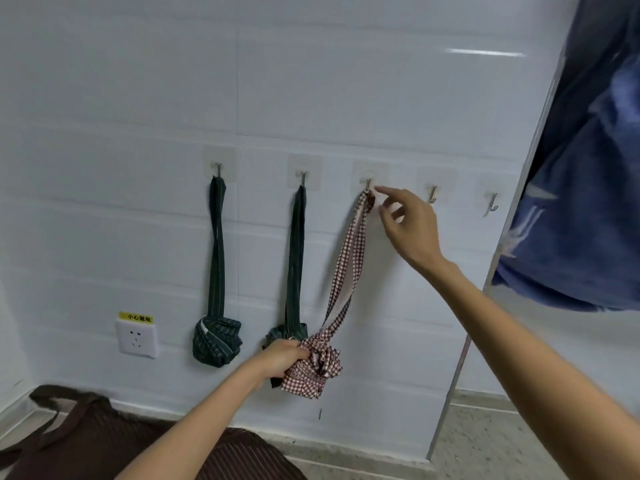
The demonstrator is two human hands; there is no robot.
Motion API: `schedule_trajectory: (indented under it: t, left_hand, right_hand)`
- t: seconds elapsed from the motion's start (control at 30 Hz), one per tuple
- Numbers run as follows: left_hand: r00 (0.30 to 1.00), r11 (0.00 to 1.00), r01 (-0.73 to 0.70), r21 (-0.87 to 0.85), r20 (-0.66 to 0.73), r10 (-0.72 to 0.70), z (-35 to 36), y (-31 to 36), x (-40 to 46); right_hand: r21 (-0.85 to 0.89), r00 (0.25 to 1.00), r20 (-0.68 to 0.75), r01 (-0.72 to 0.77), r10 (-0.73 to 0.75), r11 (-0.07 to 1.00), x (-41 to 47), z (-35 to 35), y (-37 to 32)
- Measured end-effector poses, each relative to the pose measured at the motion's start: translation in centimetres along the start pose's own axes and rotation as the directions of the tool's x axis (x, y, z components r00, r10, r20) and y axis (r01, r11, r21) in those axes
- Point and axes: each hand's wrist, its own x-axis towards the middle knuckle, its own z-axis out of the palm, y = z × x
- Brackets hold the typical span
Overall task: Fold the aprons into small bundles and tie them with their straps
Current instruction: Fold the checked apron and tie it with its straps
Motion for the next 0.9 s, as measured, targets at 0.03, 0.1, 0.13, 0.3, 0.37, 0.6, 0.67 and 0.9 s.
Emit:
schedule_trajectory:
  t: [0.03, 0.1, 0.13, 0.3, 0.37, 0.6, 0.67, 0.9]
  left_hand:
    - [1.000, 1.000, 0.008, 0.000, 0.025, -0.008, 0.4, -0.2, 0.2]
    - [0.997, 1.000, 0.003, 0.016, 0.076, -0.004, 1.3, -0.6, 0.1]
    - [0.995, 1.000, -0.011, 0.011, 0.097, 0.010, 1.8, -0.8, 0.1]
    - [0.979, 0.997, -0.075, -0.025, 0.188, 0.079, 4.2, -2.5, 1.4]
    - [0.977, 0.992, -0.116, -0.053, 0.176, 0.123, 5.1, -2.9, 2.3]
    - [0.954, 0.941, -0.296, -0.166, 0.002, 0.301, 7.2, -4.1, 3.4]
    - [0.940, 0.942, -0.336, -0.015, -0.061, 0.335, 7.2, -4.7, 3.5]
    - [0.910, 0.850, -0.281, 0.445, -0.159, 0.383, 6.4, -4.9, 4.7]
  right_hand:
    - [0.134, 0.993, -0.031, -0.105, 0.110, 0.985, -2.2, 0.3, 0.4]
    - [0.329, 0.956, 0.020, -0.282, 0.292, 0.901, -7.5, 1.2, 1.4]
    - [0.357, 0.939, 0.086, -0.341, 0.333, 0.870, -10.4, 1.7, 1.9]
    - [0.171, 0.839, 0.446, -0.422, 0.312, 0.890, -21.7, 4.2, 5.5]
    - [0.116, 0.835, 0.501, -0.326, 0.228, 0.938, -23.4, 5.2, 6.6]
    - [0.132, 0.920, 0.179, -0.373, 0.348, 0.919, -23.1, 7.6, 8.9]
    - [0.179, 0.897, 0.188, -0.432, 0.400, 0.884, -22.8, 7.6, 9.3]
    - [0.421, 0.790, 0.442, -0.601, 0.425, 0.679, -21.9, 7.2, 9.9]
